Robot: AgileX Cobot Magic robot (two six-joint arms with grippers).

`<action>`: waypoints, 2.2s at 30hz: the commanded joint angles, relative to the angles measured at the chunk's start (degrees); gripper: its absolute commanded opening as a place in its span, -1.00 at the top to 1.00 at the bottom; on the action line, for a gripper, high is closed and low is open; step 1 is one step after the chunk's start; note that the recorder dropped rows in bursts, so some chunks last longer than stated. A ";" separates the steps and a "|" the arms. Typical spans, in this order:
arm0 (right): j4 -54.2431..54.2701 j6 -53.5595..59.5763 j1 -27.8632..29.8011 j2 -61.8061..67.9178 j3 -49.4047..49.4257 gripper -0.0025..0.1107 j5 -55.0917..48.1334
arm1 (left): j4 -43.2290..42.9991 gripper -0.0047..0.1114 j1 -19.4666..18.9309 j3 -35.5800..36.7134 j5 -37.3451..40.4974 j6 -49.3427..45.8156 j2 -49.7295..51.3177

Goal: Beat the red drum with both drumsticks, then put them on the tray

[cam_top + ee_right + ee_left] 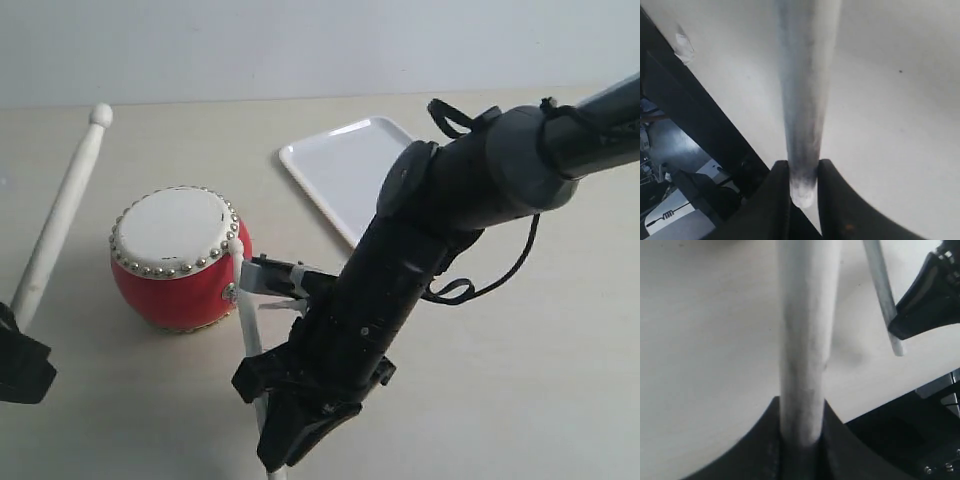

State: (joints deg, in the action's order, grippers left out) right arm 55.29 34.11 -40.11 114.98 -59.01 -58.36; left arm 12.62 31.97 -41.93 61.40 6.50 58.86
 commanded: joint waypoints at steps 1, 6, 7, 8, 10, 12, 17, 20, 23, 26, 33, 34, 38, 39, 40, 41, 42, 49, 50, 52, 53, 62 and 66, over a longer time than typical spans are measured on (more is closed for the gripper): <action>1.99 0.93 -0.18 -3.16 -0.23 0.96 -1.67 | -0.31 0.92 -0.05 -0.22 -0.84 -0.11 -4.18; 3.03 0.20 -0.18 -17.72 -0.23 0.96 -0.86 | -2.89 0.92 -0.05 4.88 -8.81 -0.11 3.08; 3.03 0.20 -0.18 -21.71 -0.23 0.96 -0.05 | -2.75 0.92 -0.05 6.62 -10.44 -0.23 8.29; 3.03 0.20 -0.18 -23.69 -0.23 0.96 0.37 | -2.65 0.92 -0.05 7.05 -10.78 -0.23 10.57; 3.17 0.10 -0.18 -27.27 -0.23 0.96 1.19 | -2.65 0.92 -0.05 7.24 -10.78 -0.23 15.99; 3.17 0.10 -0.18 -31.06 -0.23 0.96 1.79 | -2.52 0.92 -0.05 7.24 -10.78 -0.23 22.07; 1.31 0.30 -0.18 -30.59 -0.23 0.96 7.94 | -0.46 0.92 -0.05 4.17 -6.05 -1.74 24.22; 1.20 2.86 -0.28 -22.53 -0.23 0.96 7.76 | 0.48 0.92 -0.05 2.10 -5.26 -1.74 18.99; 1.72 3.65 -0.90 -7.85 -0.37 0.96 6.49 | 0.48 0.92 -0.05 0.77 -4.76 -1.51 11.02; 1.85 3.65 -1.25 -0.40 -3.03 0.96 -0.67 | 0.99 0.92 -0.05 0.50 -4.63 -1.51 5.22; 1.34 0.52 -1.25 -9.67 -6.00 0.96 -4.38 | -0.97 0.92 -0.05 0.50 -4.74 -1.51 -1.23; 1.23 0.18 -1.25 -11.68 -6.00 0.96 -4.26 | -1.59 0.92 -0.05 0.50 -4.74 -1.51 -1.23; -2.92 -2.63 -1.25 -21.00 -6.00 0.96 -2.54 | -2.03 0.92 -0.05 0.50 -5.84 -1.51 -1.23; -4.64 -3.90 -1.25 -22.18 -6.00 0.96 -2.12 | -2.03 0.92 -0.05 0.50 -5.84 -1.51 -1.23; -6.52 -4.85 -1.25 -23.06 -6.00 0.96 -1.50 | -2.03 0.92 -0.05 0.50 -5.84 -1.51 -1.23; -8.35 -6.09 -1.25 -23.99 -6.00 0.96 -1.25 | -2.03 0.92 -0.05 0.50 -5.84 -1.51 -1.23; -10.03 -7.40 -1.25 -24.77 -6.00 0.96 -1.11 | -2.03 0.92 -0.05 0.50 -5.84 -1.51 -1.23; -18.02 -13.72 -1.25 -27.63 -6.00 0.96 -0.60 | -1.52 0.92 -0.05 0.50 -5.83 -1.51 -1.23; -18.41 -14.10 -1.25 -27.89 -6.00 0.96 -0.84 | -1.41 0.92 -0.05 0.50 -5.72 -1.51 -1.23; -18.41 -14.56 -1.25 -28.13 -6.00 0.96 -1.63 | -1.14 0.92 -0.05 0.50 -5.05 -1.51 -1.23; -18.41 -15.01 -1.25 -28.27 -6.00 0.96 -2.05 | -0.93 0.92 -0.05 0.50 -4.71 -1.51 -1.23; -22.22 -18.37 -1.25 -28.50 -6.00 0.96 -4.23 | -0.93 0.92 -0.05 0.50 -4.67 -1.37 -2.14; -24.57 -20.23 -1.25 -28.50 -6.00 0.96 -5.28 | -0.93 0.92 -0.05 0.50 -4.67 -1.37 -2.14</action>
State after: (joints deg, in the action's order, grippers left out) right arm 32.42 15.22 -41.29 87.21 -64.71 -62.84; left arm 11.23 31.97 -41.07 56.88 4.99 57.15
